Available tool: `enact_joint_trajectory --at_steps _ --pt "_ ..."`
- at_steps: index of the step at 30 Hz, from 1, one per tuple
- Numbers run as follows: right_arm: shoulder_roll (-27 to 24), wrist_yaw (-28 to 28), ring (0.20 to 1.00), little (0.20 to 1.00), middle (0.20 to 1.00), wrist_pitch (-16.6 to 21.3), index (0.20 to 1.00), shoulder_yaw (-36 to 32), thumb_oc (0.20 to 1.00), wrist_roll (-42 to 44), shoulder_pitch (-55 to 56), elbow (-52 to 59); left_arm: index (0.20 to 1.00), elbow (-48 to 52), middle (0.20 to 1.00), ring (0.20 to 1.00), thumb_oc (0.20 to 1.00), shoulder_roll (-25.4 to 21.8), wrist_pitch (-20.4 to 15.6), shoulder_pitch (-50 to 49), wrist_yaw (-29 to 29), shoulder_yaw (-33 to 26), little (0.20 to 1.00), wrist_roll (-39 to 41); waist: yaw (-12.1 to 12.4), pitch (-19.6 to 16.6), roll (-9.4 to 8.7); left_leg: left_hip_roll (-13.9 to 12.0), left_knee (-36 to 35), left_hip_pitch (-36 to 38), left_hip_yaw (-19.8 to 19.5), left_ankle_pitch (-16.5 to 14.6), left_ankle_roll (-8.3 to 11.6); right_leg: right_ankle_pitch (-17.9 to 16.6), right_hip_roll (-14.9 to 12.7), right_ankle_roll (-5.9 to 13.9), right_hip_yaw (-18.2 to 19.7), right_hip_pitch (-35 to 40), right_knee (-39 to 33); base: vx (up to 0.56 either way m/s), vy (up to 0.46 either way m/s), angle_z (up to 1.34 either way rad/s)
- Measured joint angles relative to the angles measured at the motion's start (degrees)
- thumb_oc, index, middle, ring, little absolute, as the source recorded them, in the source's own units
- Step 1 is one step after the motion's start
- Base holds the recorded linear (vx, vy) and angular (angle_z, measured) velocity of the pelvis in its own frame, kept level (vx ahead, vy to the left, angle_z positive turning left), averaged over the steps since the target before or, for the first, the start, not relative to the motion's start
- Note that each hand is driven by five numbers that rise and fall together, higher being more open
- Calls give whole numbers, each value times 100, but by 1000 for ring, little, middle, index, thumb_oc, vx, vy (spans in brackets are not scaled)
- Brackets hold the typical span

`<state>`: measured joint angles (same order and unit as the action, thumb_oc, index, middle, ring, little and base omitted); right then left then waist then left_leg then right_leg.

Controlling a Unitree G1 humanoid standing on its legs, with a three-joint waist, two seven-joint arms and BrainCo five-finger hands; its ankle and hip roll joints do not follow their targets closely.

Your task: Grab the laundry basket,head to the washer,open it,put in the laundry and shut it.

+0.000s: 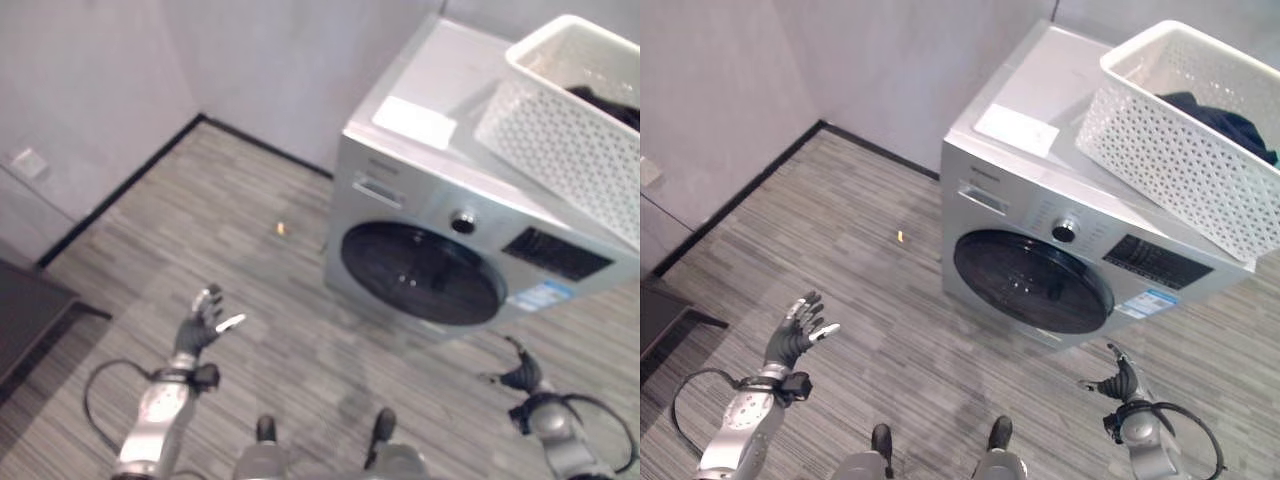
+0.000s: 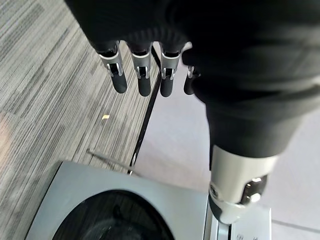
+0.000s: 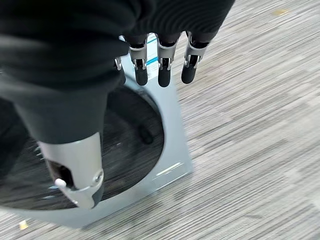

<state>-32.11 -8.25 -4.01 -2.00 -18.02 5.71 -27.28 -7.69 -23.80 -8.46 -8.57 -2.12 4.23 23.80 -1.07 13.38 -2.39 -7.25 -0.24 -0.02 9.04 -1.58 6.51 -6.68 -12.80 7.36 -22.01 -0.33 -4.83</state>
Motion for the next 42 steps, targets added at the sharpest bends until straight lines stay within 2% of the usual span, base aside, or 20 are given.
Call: enact_joint_trajectory --at_steps 3,4,8,20,22,30,34,39,42 --pt "-66 -107 1000 1000 1000 -37 1000 -94 1000 -17 66 60 1000 15 1000 1000 1000 14 -1 18 5 0 1000 -4 -29 -4 49 -24 -91 10 12 62 5 -8 34 -10 25 -45 -2 56 -25 -3" --pt "-68 -121 1000 1000 1000 -51 1000 -315 1000 -146 260 337 1000 15 1000 1000 1000 52 1 -2 12 0 1000 -5 -22 -14 85 -29 -101 13 12 63 7 -9 35 -10 23 -41 -3 34 -19 -2" --pt "-145 -193 1000 1000 1000 -75 1000 -521 1000 -231 341 390 1000 14 1000 1000 1000 84 4 -125 19 -1 1000 -7 -28 -15 88 -43 -154 88 71 74 11 -9 51 -10 59 -25 -3 44 -36 -6" --pt "-171 -356 1000 1000 1000 -106 1000 -118 1000 -210 -362 60 1000 14 1000 1000 1000 106 4 -159 10 1 1000 -2 85 -56 133 -152 -173 131 53 140 35 -4 159 -17 35 40 -5 8 -44 1" --pt "-196 -410 1000 1000 1000 -118 1000 46 1000 -206 -590 -277 1000 15 1000 1000 1000 107 4 -176 5 -5 1000 0 96 -76 143 -151 -165 82 -14 162 30 -10 161 -25 2 16 -7 -23 -37 12" --pt "-412 -580 1000 1000 1000 -156 1000 358 1000 17 -1365 -805 1000 14 1000 1000 1000 104 -4 -164 -3 -48 1000 62 243 -51 339 -176 -175 -229 -37 293 27 -95 184 -110 -29 -277 -12 -28 -41 2" --pt "-629 -644 1000 1000 1000 -192 1000 371 1000 18 -1401 -762 1000 14 1000 1000 1000 107 -5 -170 -3 -54 1000 126 264 -3 464 -202 -175 -389 -80 342 11 -102 207 -121 -73 -389 -44 -12 -42 5" --pt "-664 -765 1000 1000 1000 -223 1000 246 1000 18 -1411 -749 1000 14 1000 1000 1000 168 -5 -152 -3 -67 1000 237 257 98 605 -210 -204 -398 -101 358 5 -105 220 -126 -101 -396 -18 -1 -37 2" --pt "-670 -845 1000 1000 1000 -226 1000 239 1000 27 -1498 -768 1000 14 1000 1000 1000 196 -5 -153 -2 -71 1000 289 273 109 621 -217 -236 -408 -97 367 18 -104 232 -125 -77 -444 -30 48 -51 -5"
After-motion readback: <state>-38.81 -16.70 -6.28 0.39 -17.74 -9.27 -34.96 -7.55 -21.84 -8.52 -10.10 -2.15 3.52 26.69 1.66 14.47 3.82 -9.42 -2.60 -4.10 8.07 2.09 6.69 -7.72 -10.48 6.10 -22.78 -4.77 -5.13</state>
